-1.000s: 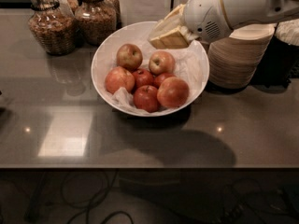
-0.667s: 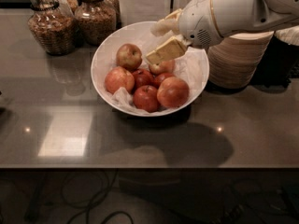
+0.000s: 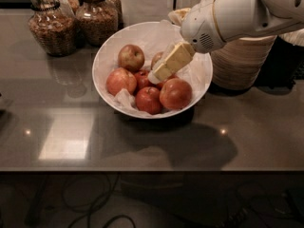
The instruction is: Pick apple from white bowl
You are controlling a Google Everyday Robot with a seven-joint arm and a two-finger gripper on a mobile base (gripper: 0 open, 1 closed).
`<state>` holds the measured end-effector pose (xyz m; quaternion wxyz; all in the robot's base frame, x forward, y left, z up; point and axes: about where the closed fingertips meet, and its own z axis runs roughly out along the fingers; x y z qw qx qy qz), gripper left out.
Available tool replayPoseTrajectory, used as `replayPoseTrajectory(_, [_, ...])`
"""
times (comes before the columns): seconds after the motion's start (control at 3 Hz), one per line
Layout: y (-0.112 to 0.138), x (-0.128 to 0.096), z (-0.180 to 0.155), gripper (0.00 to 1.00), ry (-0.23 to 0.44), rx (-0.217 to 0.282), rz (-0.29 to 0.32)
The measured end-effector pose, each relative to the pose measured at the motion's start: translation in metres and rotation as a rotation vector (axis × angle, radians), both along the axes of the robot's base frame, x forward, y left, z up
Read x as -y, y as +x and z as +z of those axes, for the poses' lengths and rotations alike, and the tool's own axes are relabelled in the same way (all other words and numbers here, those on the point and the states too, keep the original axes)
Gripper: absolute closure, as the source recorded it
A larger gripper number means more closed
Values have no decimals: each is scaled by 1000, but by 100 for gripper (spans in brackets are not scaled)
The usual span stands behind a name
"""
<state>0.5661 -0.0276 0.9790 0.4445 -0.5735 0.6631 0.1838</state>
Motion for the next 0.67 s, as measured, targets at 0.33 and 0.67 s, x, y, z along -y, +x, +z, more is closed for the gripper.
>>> replayPoseTrajectory(0.33, [-19,9,-4,19,5,-3,-18])
replayPoseTrajectory(0.67, [-35,17,-13,42,17,-13,-34])
